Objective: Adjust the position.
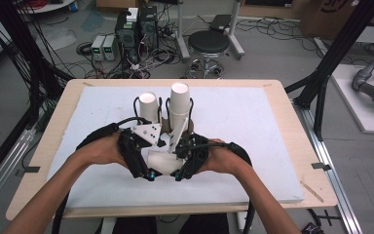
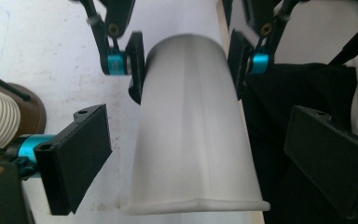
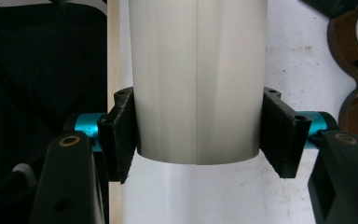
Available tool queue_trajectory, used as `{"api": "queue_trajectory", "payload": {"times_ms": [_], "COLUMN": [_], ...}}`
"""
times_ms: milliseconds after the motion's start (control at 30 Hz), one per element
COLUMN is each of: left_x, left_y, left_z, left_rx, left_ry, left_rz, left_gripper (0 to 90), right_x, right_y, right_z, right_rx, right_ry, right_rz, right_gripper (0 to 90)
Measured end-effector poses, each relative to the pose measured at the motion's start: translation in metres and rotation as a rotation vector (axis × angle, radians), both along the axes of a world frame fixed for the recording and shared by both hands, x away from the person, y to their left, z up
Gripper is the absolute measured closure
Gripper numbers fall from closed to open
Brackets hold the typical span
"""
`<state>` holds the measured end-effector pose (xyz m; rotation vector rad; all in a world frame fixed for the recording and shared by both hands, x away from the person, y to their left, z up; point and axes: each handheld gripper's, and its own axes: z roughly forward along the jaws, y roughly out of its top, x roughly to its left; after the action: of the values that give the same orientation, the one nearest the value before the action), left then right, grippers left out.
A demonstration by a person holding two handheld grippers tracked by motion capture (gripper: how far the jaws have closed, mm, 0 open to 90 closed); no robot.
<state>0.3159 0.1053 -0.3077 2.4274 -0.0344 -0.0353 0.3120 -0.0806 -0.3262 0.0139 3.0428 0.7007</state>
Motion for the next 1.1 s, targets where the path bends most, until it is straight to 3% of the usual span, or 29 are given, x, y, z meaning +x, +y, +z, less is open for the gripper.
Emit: {"api": "queue_trajectory", "payload": {"times_ms": [267,667,1000,1100], "left_x": [0.002,0.001,0.002,0.004], "left_y": [0.005,0.012,0.035,0.044], "left_z": [0.01,0.016,0.012,0.006], "left_rx": [-0.057,-0.089,-0.228,-0.257], "left_ry": [0.004,-0.03,-0.009,0.016], "left_rz": [0.023,0.064,0.121,0.154], "left_gripper": [7.1,8.3,9.0,8.6], "right_x": [-0.002,-0.001,0.002,0.003], "right_y": [-0.002,-0.009,-0.029,-0.036], "right_z": [-0.001,-0.003,-0.005,-0.007], "right_rx": [0.009,0.036,0.148,0.184], "right_ry": [0.004,0.003,0.021,0.019], "right_rz": [-0.002,-0.007,-0.049,-0.064], "right_gripper": [36.7,36.7,36.7,36.6]}}
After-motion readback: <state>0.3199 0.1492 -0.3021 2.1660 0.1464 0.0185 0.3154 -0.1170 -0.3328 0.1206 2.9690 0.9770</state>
